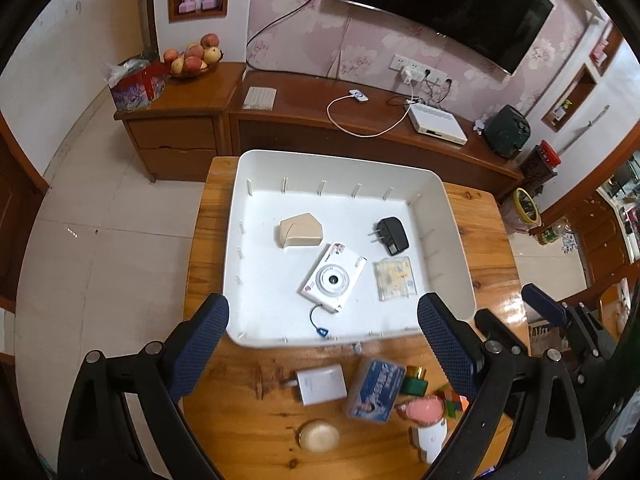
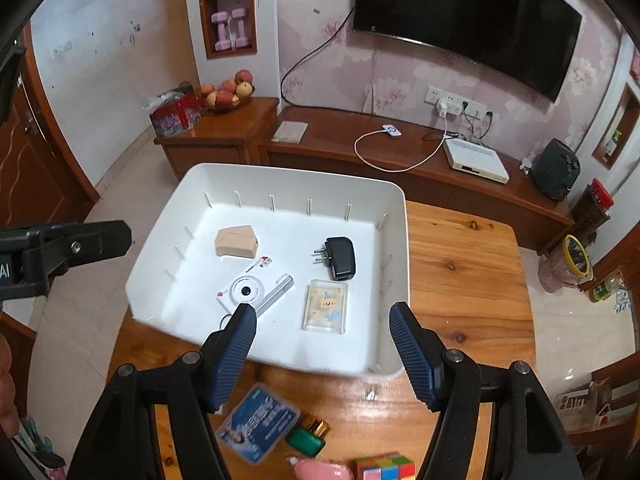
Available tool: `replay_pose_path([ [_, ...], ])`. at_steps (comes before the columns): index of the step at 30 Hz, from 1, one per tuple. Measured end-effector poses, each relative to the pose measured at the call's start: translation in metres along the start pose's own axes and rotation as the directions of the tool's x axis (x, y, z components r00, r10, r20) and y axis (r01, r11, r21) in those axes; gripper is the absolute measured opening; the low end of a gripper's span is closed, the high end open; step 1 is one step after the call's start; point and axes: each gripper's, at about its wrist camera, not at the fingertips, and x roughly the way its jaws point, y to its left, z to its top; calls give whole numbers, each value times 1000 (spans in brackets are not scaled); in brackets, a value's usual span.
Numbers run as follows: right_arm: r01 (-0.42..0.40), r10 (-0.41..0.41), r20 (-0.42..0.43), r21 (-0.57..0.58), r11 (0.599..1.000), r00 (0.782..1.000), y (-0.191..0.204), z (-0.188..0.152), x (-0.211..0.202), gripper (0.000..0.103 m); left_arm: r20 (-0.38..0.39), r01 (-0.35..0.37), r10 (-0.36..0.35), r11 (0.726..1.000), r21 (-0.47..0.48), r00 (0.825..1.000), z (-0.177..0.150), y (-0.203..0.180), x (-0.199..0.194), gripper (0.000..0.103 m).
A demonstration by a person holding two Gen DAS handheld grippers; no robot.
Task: Organize rigid objects
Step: 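Withdraw both tools from the bin toward the remaining items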
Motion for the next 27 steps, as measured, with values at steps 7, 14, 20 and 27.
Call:
replay_pose_path([
  [7, 27, -28, 37, 34, 999, 999, -6, -24, -34, 70, 34, 2, -4, 999, 51, 999, -34, -1, -22, 96],
  [14, 62, -65, 34, 83, 995, 997, -21, -54, -53, 70, 17, -24, 22, 991, 132, 1000, -76, -6, -17, 96],
  [20, 101, -101, -7, 158, 982, 995, -44, -81, -53, 70, -37, -50, 58, 977, 205, 998, -116, -9, 5, 96],
  [27, 132, -114, -83, 262, 956, 990, -74, -113, -41, 70, -121, -46, 80, 965, 259, 989, -161, -10, 39, 96],
])
